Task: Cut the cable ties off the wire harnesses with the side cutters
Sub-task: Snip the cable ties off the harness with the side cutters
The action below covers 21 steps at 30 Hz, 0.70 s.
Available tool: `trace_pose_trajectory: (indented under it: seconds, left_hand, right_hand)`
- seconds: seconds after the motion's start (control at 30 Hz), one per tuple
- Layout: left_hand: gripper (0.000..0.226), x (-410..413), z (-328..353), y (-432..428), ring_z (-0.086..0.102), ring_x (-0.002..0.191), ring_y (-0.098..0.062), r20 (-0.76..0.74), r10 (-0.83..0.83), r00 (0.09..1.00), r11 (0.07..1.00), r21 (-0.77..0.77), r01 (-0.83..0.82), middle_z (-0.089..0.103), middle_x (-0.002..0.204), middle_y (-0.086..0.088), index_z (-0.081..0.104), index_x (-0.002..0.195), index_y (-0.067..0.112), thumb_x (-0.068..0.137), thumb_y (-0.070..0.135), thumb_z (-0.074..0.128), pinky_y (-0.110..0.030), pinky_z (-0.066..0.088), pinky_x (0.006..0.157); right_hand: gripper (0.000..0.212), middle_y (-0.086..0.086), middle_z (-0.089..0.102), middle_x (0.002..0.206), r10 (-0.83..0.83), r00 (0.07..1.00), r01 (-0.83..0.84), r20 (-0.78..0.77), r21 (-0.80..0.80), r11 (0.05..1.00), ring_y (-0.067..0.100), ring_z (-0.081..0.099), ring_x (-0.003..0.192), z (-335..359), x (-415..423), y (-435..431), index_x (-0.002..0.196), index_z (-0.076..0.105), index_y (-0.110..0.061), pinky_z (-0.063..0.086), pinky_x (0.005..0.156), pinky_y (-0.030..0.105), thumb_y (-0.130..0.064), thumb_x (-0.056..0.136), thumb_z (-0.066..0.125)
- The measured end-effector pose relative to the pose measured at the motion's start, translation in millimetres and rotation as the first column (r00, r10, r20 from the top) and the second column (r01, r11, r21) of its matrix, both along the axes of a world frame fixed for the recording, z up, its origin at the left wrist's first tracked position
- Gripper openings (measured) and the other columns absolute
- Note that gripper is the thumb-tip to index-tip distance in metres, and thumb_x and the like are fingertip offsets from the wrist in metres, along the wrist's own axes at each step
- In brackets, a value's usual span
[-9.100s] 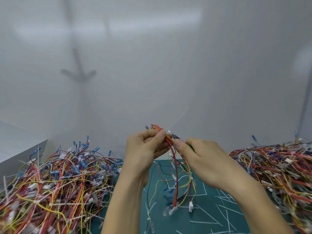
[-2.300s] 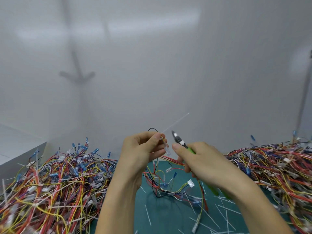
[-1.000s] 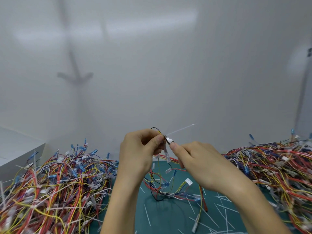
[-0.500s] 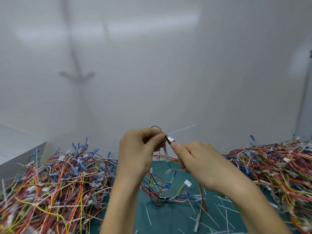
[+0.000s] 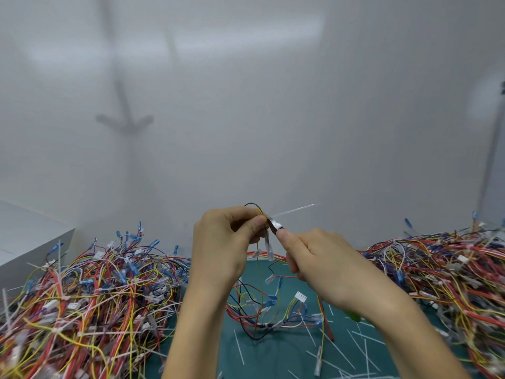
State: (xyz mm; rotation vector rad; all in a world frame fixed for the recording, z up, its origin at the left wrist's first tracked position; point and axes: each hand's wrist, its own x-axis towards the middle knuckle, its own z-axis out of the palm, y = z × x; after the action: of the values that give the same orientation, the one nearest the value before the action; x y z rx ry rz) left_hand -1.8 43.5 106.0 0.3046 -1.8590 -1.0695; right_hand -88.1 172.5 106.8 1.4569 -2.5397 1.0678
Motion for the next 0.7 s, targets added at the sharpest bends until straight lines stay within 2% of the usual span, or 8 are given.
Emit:
trace_pose_trajectory:
  seconds: [0.1, 0.4, 0.53, 0.63, 0.7]
  left_hand:
    - [0.029, 0.0, 0.2, 0.2, 0.073, 0.069, -0.012, -0.002, 0.002, 1.000, 1.000, -0.003, -0.002, 0.074, 0.068, 0.004, 0.074, 0.072, 0.028, 0.087, 0.003, 0.069, -0.022, 0.058, 0.066]
    - [0.034, -0.3, 0.3, 1.1, 0.073, 0.069, -0.013, -0.010, 0.009, 1.000, 1.000, -0.015, -0.009, 0.074, 0.069, 0.005, 0.073, 0.070, 0.032, 0.087, 0.003, 0.069, -0.022, 0.059, 0.067]
    - [0.035, -1.2, 0.2, 1.7, 0.073, 0.069, -0.013, -0.017, 0.008, 1.000, 1.000, -0.012, -0.009, 0.075, 0.069, 0.004, 0.073, 0.069, 0.033, 0.087, 0.003, 0.069, -0.023, 0.059, 0.068]
    - [0.034, -1.7, 0.0, 1.7, 0.073, 0.069, -0.011, -0.020, 0.013, 1.000, 1.000, -0.020, -0.013, 0.075, 0.070, 0.006, 0.073, 0.070, 0.033, 0.086, 0.003, 0.069, -0.022, 0.059, 0.068]
    - [0.032, -1.8, -0.3, 1.0, 0.073, 0.069, -0.011, -0.020, 0.014, 1.000, 1.000, -0.024, -0.015, 0.075, 0.070, 0.005, 0.073, 0.071, 0.031, 0.086, 0.003, 0.070, -0.023, 0.060, 0.068]
  right_hand:
    - [0.057, 0.019, 0.065, 0.081, -0.001, 1.000, 0.001, -0.008, 0.017, 1.000, 0.033, 0.060, 0.080, 0.2, -0.3, 0.0, 0.074, 0.050, -0.012, 0.050, 0.076, 0.043, -0.049, 0.105, 0.019]
    - [0.049, 0.019, 0.064, 0.085, 0.008, 1.000, -0.009, 0.028, 0.007, 1.000, 0.035, 0.060, 0.081, 5.2, 1.7, 2.6, 0.064, 0.037, -0.028, 0.053, 0.076, 0.047, -0.039, 0.108, 0.019]
    - [0.053, 0.023, 0.063, 0.084, 0.006, 1.000, -0.006, 0.031, 0.017, 1.000, 0.038, 0.060, 0.078, 5.6, 2.1, 3.5, 0.072, 0.046, -0.013, 0.052, 0.073, 0.047, -0.043, 0.107, 0.021]
    - [0.054, 0.022, 0.062, 0.080, 0.013, 0.999, -0.013, 0.052, 0.009, 1.000, 0.037, 0.059, 0.076, 6.1, 2.5, 3.6, 0.070, 0.046, -0.013, 0.054, 0.073, 0.047, -0.044, 0.107, 0.022]
    - [0.055, 0.013, 0.061, 0.069, 0.024, 0.998, -0.025, 0.056, 0.016, 1.000, 0.034, 0.059, 0.072, 5.8, 1.7, 3.9, 0.065, 0.047, -0.016, 0.054, 0.073, 0.045, -0.044, 0.107, 0.023]
